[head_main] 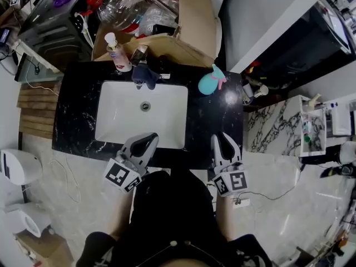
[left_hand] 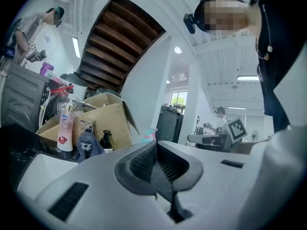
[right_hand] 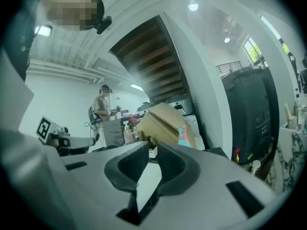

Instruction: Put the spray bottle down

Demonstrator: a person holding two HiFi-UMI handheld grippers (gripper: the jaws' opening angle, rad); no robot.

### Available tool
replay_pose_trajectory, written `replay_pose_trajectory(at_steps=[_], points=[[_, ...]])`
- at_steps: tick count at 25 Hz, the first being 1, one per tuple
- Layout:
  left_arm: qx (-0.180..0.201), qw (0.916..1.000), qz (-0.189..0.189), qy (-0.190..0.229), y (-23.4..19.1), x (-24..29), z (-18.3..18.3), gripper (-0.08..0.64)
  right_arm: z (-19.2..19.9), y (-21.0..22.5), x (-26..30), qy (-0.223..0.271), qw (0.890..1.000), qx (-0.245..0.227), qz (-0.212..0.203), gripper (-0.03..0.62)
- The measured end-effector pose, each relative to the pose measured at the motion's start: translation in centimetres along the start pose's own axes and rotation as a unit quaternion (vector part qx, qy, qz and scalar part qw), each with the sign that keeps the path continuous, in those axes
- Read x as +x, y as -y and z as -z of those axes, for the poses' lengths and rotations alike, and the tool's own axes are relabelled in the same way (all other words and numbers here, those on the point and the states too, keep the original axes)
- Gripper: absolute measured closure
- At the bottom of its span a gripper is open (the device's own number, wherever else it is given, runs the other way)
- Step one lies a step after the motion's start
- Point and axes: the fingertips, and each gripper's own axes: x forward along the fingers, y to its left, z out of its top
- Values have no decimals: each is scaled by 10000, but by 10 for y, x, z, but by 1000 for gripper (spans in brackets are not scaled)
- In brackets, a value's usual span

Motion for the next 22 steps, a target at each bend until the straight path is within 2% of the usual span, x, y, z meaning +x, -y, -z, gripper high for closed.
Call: replay_pose_trajectory(at_steps=[2, 6, 11, 16, 22], points=[[1, 9999, 127, 18, 6, -4, 0, 551, -4, -17, -12, 63, 9997, -215, -47, 587], [43, 9993, 371, 92, 19, -9, 1, 551, -12, -43, -32, 253, 9990, -317, -206, 589], [54, 9987, 493, 133, 29, -11, 0, 551, -9, -51, -54, 147, 9990, -420, -45, 589], [105, 9986, 464, 216, 36, -8, -7, 551, -18, -46, -55, 157, 9987, -471, -136, 589], [-24, 9990, 332, 311, 51, -11, -15, 551, -24, -45, -56, 76, 9976, -649, -240, 589]])
